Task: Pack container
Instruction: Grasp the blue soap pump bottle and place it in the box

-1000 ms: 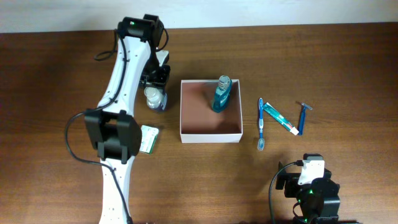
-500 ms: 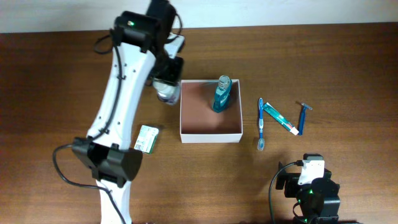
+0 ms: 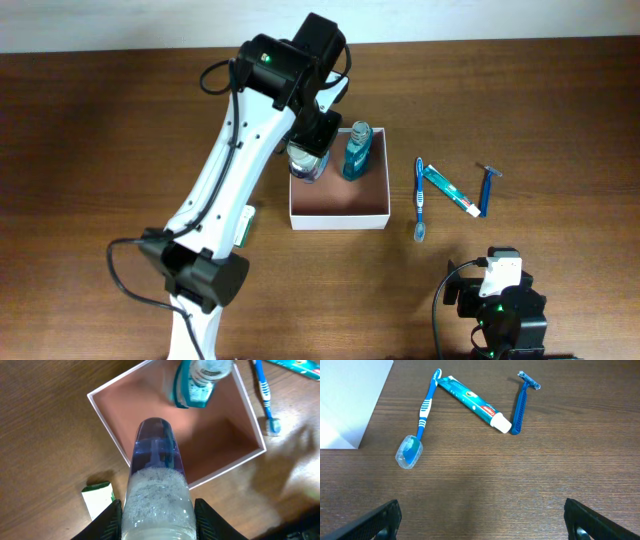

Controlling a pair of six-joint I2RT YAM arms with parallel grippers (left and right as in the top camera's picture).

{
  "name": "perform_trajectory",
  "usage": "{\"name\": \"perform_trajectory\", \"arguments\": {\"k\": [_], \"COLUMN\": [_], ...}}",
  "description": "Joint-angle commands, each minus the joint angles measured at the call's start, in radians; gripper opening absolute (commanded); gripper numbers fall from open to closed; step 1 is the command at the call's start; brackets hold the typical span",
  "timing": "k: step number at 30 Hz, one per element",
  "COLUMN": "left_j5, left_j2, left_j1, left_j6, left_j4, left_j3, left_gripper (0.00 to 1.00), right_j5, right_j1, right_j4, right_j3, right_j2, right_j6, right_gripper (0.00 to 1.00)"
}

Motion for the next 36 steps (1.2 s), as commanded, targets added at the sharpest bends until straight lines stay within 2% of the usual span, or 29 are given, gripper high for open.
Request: {"name": "perform_trajectory", "arguments": {"k": [1,7,13,15,17,21,26,31,36], "left_j5": [-0.026,-0.037,-0.123,-0.126,-0.126,-0.126,-0.127,-0.124,-0.054], "left_j2": [0.062,0.164,0.218,0.225,0.227,0.227,0.225,0.207,0.064], "left_j1": [0.006,0.006,0.006,0.010,0.013,0.016,0.024,0.058,0.088], "left_j6": [-0.013,-0.013,-0.013,-0.010,-0.010,-0.010,-0.009,-0.010,-0.010], "left_j4": [0.032,0.113,0.159,0.177,0.189,0.190,0.126,-0.005,-0.004], "left_j3": [0.005,0.005,0.005,0.005,0.005,0.006,0.064,0.241,0.251], "left_gripper": [0.34,0.34,0.35,0.44,0.57,0.74,0.78,0.79,0.82], "right_j5": [-0.002,-0.002,-0.002,-0.002,-0.002,-0.002,-0.002,-0.002,-0.002], "right_j1": [-0.006,-0.006,-0.006,-0.006,-0.006,-0.006,-0.006,-0.006,-0.006], "right_j4": [-0.001,-0.001,-0.001,-0.001,-0.001,-0.001,-0.001,-0.001,-0.001], "right_j3": [-0.009,-0.009,-0.009,-0.009,-0.009,-0.009,-0.009,-0.009,-0.009], "right_j2": [-0.008,-0.008,-0.008,-0.008,-0.008,-0.008,-0.008,-0.008,-0.008], "right_j6": [0.007,0.007,0.007,0.007,0.007,0.007,0.007,0.007,0.007], "right_gripper": [0.99,0.99,0.99,0.99,0.99,0.99,0.99,0.99,0.98]}}
